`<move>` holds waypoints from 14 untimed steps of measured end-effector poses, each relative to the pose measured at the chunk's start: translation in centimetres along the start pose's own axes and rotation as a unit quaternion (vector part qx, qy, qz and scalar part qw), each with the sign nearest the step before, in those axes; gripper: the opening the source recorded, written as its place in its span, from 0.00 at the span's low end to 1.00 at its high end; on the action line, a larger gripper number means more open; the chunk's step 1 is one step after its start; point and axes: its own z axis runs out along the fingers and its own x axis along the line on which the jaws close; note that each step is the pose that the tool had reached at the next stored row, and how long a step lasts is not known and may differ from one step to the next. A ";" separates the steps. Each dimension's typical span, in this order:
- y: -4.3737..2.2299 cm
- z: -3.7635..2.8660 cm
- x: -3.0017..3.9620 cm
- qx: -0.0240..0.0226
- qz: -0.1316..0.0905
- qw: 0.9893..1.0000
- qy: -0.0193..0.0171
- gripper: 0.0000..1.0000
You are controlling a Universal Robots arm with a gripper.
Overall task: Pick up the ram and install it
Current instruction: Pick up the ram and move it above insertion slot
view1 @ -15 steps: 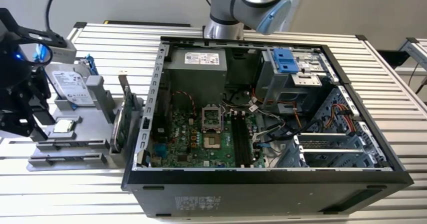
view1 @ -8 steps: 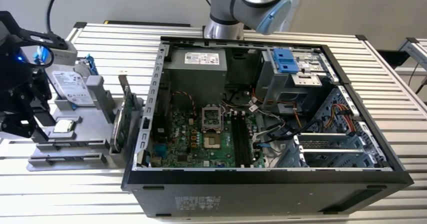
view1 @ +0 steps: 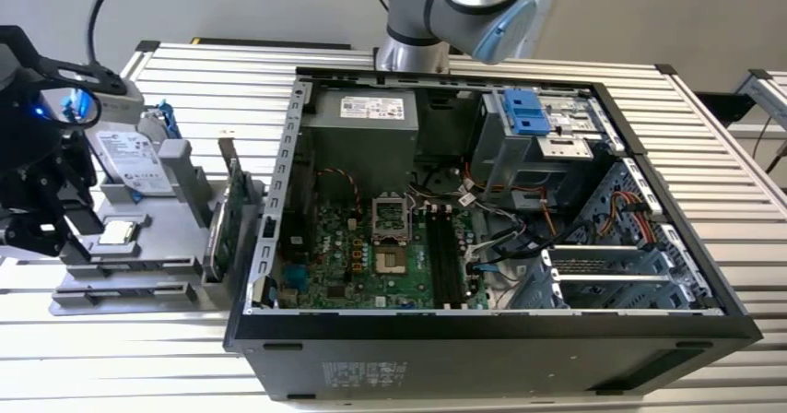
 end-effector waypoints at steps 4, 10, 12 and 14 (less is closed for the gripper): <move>0.00 0.13 0.00 0.000 0.000 1.000 0.000 1.00; 0.00 0.44 0.01 0.000 0.000 1.000 0.000 1.00; 0.00 0.59 0.00 0.000 0.000 1.000 0.000 1.00; 0.00 0.76 0.00 0.000 0.000 1.000 0.000 1.00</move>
